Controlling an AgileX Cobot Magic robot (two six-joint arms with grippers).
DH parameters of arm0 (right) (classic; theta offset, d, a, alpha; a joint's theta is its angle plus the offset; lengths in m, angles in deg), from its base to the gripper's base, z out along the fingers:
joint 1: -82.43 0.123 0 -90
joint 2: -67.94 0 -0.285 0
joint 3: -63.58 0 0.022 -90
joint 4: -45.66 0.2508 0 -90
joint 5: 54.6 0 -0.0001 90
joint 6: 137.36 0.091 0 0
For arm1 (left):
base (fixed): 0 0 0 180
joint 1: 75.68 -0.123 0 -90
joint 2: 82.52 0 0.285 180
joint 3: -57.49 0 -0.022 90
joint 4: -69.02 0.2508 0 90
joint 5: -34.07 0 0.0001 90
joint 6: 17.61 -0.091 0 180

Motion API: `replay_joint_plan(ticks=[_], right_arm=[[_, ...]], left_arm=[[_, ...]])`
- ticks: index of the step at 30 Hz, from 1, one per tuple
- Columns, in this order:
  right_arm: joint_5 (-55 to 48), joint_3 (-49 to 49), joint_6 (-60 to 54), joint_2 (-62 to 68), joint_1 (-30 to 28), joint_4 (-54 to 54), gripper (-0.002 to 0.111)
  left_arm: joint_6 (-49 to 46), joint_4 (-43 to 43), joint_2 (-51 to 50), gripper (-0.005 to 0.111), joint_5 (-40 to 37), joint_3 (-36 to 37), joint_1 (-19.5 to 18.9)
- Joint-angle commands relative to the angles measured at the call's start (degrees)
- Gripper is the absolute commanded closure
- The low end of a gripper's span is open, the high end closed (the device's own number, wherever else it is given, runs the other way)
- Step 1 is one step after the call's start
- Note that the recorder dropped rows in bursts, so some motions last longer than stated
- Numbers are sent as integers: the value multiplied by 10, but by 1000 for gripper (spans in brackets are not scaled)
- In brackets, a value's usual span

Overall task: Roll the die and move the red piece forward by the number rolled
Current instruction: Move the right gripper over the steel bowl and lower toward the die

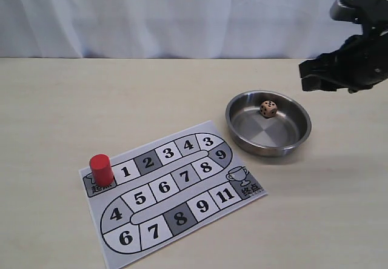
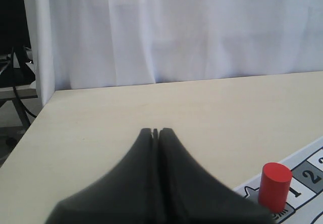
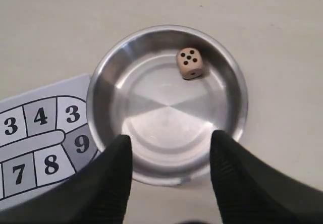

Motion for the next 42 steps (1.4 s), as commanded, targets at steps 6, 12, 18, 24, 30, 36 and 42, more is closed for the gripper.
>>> replay_joint_plan(ticks=[6,12,18,24,30,36,42], right_arm=[[26,-76,144,99,90,-109,53],[26,-118,192,169,96,-123,52],[80,-130,250,218,96,-145,53],[135,-130,256,252,94,-171,53],[177,-130,266,278,92,-231,53],[178,-130,289,281,74,-234,53],[204,-130,289,301,72,-234,53]], left_arm=[[2,-2,1,107,4,2,2],[2,-2,1,107,4,2,2],[2,-2,1,107,4,2,2],[2,-2,1,107,4,2,2],[2,-2,1,107,4,2,2],[2,-2,1,107,4,2,2],[2,-2,1,107,4,2,2]])
